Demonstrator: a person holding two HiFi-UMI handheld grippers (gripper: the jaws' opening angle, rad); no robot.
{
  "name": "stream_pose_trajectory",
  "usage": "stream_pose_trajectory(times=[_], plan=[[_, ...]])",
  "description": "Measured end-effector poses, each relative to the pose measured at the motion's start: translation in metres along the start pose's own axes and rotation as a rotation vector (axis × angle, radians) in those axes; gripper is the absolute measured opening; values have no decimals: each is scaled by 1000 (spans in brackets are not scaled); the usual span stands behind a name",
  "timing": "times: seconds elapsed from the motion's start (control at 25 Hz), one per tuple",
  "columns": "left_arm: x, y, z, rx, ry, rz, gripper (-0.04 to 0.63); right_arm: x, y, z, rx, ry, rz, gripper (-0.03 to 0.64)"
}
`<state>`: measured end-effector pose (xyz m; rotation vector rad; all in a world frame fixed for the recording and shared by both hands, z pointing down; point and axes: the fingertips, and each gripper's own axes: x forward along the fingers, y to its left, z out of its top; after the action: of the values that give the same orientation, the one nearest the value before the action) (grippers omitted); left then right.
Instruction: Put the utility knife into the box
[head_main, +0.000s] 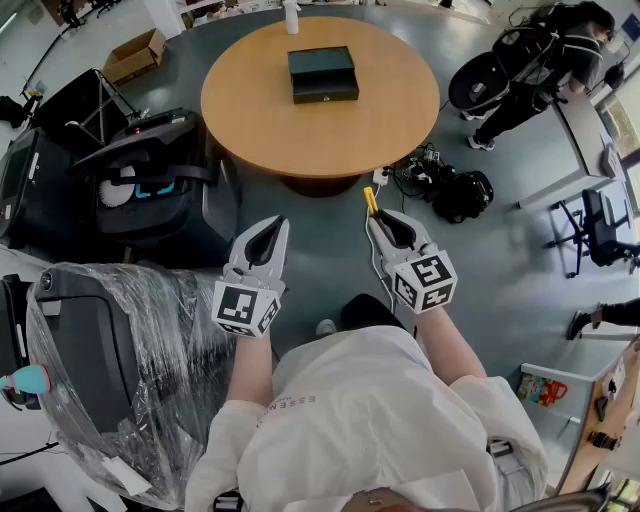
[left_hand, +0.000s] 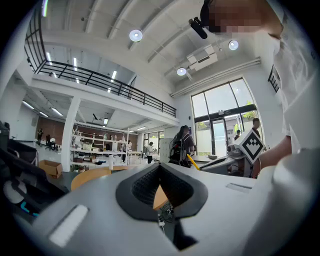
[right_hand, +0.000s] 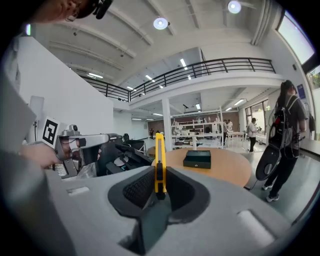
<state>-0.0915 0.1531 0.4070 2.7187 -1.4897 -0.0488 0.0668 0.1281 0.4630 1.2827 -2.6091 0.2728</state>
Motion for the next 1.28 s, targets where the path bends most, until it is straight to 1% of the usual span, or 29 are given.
stream_pose_trajectory(times=[0.16,0.36,0.6,0.8,1.0,1.12,1.28], plan=[[14,13,-3,-2,0,4,15,17,-10,0,9,5,-3,58],[50,30,-13,-1,10,3,15,47,-39,-2,20,12,2,58],[124,60,-23,16,44,8,15,108,-97,6,44,27,30,58],[204,95,-15,2,44,39,15,165,-156,35,28,51,74,58],[275,121,-10,10,42,45,15,220,-204,60,11,57,131,58],[303,132,-11,11,56,61,15,247,-225,67,3,65,152,58],[320,146,-18,-12,77,79,15,271,-240,67,23,89,163,58]])
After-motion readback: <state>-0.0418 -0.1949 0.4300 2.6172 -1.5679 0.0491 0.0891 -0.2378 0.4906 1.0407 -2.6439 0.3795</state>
